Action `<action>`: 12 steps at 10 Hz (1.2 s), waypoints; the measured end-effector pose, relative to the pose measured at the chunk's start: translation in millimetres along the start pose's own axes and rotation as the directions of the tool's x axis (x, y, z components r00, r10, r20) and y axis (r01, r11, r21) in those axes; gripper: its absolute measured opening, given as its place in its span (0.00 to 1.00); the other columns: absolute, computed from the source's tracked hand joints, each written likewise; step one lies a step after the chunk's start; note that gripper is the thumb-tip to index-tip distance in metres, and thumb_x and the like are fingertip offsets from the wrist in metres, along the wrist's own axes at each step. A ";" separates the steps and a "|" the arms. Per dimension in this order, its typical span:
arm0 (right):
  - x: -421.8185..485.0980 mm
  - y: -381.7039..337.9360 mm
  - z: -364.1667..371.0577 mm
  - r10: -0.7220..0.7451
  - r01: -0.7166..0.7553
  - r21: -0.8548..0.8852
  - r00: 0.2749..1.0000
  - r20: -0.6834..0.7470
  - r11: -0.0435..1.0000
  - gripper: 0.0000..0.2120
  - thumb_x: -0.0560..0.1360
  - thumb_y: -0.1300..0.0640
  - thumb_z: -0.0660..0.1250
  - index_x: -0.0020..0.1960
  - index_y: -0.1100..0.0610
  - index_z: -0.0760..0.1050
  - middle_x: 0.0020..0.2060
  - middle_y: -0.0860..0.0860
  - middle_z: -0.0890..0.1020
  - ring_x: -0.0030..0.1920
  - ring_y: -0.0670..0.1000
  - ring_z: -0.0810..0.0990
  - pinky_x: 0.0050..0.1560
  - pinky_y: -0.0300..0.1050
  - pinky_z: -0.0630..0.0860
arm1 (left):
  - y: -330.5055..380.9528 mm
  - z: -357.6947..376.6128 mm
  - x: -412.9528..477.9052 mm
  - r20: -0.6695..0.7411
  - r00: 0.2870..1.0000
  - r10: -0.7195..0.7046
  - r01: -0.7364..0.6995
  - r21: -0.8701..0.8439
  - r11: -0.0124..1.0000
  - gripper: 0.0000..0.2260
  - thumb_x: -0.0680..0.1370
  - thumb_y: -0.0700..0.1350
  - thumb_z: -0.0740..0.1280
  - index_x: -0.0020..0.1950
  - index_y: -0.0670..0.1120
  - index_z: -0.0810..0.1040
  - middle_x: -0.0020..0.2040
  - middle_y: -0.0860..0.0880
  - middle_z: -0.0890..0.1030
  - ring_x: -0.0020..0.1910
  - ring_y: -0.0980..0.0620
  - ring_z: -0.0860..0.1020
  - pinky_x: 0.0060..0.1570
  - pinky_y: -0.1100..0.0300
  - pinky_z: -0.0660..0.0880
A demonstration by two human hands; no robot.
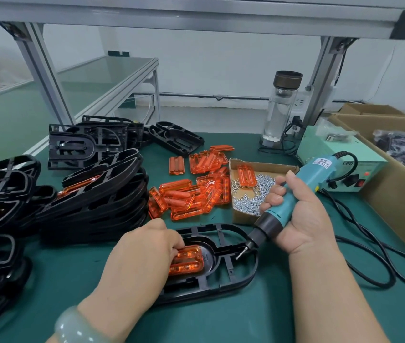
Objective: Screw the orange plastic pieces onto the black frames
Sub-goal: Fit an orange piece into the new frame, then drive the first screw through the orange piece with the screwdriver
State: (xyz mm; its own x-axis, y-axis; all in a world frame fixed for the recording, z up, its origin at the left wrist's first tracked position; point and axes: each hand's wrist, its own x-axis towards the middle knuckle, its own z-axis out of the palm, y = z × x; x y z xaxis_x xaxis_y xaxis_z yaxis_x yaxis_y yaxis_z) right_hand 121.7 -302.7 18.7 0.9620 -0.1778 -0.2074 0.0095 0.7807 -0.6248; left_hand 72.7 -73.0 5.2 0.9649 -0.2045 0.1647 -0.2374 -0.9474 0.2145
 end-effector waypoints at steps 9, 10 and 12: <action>-3.5 0.7 2.6 -0.005 0.004 0.025 1.000 0.029 1.000 0.09 0.77 0.52 0.64 0.41 0.55 0.71 0.27 0.46 0.71 0.23 0.43 0.69 0.27 0.34 0.71 | -2.7 2.2 0.6 0.138 0.985 0.107 -0.093 -0.105 0.990 0.10 0.79 0.47 0.61 0.56 0.57 0.79 0.52 0.55 0.73 0.50 0.55 0.74 0.52 0.61 0.71; -4.0 1.2 2.4 -0.007 0.006 0.024 0.999 0.032 1.000 0.09 0.78 0.52 0.64 0.41 0.55 0.71 0.27 0.46 0.71 0.23 0.43 0.69 0.27 0.35 0.71 | 0.2 8.3 1.6 0.101 0.987 0.126 -0.114 -0.114 0.987 0.10 0.79 0.46 0.61 0.55 0.55 0.80 0.51 0.54 0.73 0.49 0.55 0.74 0.51 0.60 0.72; -3.3 2.0 2.1 -0.005 0.004 0.022 0.999 0.040 1.000 0.08 0.75 0.53 0.66 0.41 0.55 0.71 0.27 0.46 0.71 0.23 0.43 0.69 0.26 0.35 0.72 | -3.3 8.9 8.1 0.088 0.986 0.142 -0.123 -0.189 0.974 0.10 0.78 0.46 0.65 0.55 0.56 0.82 0.50 0.56 0.74 0.49 0.56 0.74 0.51 0.61 0.71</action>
State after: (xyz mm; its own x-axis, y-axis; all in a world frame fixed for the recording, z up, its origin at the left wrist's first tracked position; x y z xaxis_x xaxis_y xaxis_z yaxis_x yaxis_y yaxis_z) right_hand 119.1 -299.3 19.7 0.9720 -0.1574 -0.1746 0.0191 0.7932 -0.6086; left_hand 82.3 -73.7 -2.7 0.9276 -0.3575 0.1085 -0.3714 -0.8513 0.3706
